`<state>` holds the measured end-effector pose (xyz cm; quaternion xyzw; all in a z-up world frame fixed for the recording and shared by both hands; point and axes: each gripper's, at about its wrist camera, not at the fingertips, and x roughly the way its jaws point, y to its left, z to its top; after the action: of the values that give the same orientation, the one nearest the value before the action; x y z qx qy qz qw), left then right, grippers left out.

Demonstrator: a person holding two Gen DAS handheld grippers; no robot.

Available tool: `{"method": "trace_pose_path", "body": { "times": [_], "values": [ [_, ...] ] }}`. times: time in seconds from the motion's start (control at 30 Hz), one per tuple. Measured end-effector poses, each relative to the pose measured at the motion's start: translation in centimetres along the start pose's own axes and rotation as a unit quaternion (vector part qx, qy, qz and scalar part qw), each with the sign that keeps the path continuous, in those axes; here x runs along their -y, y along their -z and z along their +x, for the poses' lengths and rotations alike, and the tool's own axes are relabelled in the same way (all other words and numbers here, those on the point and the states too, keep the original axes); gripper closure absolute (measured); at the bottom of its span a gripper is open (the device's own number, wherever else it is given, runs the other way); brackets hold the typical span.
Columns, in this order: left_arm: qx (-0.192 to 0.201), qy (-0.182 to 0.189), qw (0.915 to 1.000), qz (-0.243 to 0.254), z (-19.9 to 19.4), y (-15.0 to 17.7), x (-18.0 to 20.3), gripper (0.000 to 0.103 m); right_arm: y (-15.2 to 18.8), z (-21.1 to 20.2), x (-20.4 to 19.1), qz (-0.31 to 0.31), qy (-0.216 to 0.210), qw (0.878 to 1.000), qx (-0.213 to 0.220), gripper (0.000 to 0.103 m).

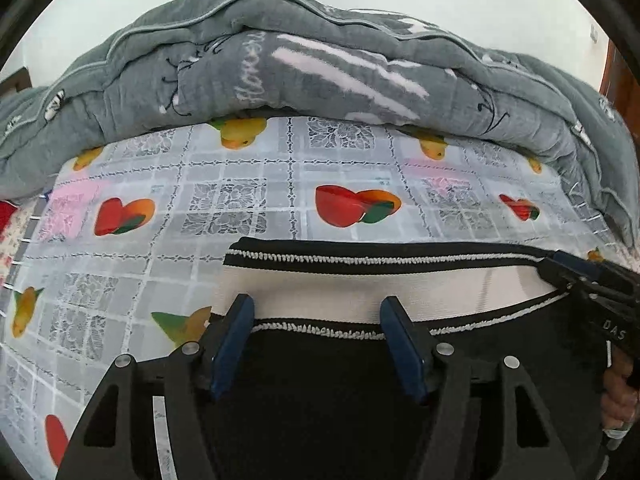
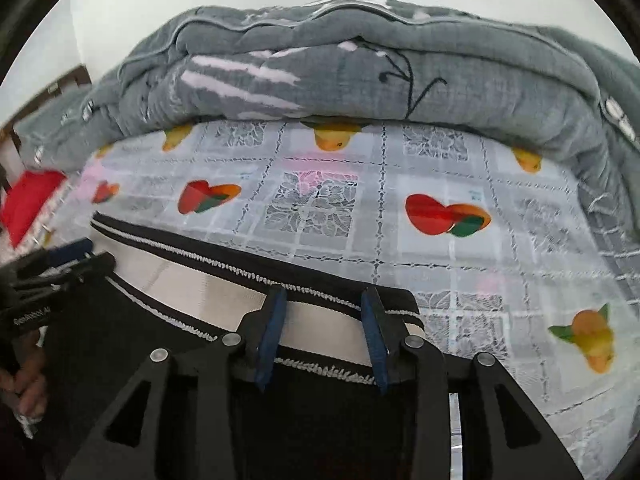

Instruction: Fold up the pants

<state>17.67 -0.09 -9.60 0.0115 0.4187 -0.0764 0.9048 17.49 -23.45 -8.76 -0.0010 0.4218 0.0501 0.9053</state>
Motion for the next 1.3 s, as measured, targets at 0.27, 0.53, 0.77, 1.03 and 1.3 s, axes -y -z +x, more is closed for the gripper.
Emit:
{"method": "trace_pose_path", "body": {
  "times": [0.27, 0.53, 0.77, 1.03, 1.3],
  "values": [
    [-0.047, -0.013, 0.9988, -0.007, -2.8, 4.1, -0.9, 0.035, 0.8, -3.6, -0.2, 0.002, 0.020, 0.999, -0.032, 0.063],
    [-0.030, -0.020, 0.9993, -0.004, -7.0, 10.2, 0.7, 0.035, 6.9, -6.6, -3.3, -0.041, 0.063, 0.997, 0.007, 0.058],
    [-0.005, -0.034, 0.9994, -0.006, -11.3, 13.9, 1.7, 0.035, 11.0, -10.6, -3.9, -0.025, 0.040, 0.999, 0.025, 0.057],
    [-0.017, -0.052, 0.9984, -0.011, -15.6, 17.4, 2.0, 0.035, 14.6, -14.2, -2.9, 0.007, 0.017, 1.000, -0.004, 0.057],
    [0.025, -0.052, 0.9972, -0.049, -20.2, 18.4, -1.1, 0.035, 14.2, -20.6, -2.9, 0.004, 0.015, 0.999, 0.049, 0.057]
  ]
}}
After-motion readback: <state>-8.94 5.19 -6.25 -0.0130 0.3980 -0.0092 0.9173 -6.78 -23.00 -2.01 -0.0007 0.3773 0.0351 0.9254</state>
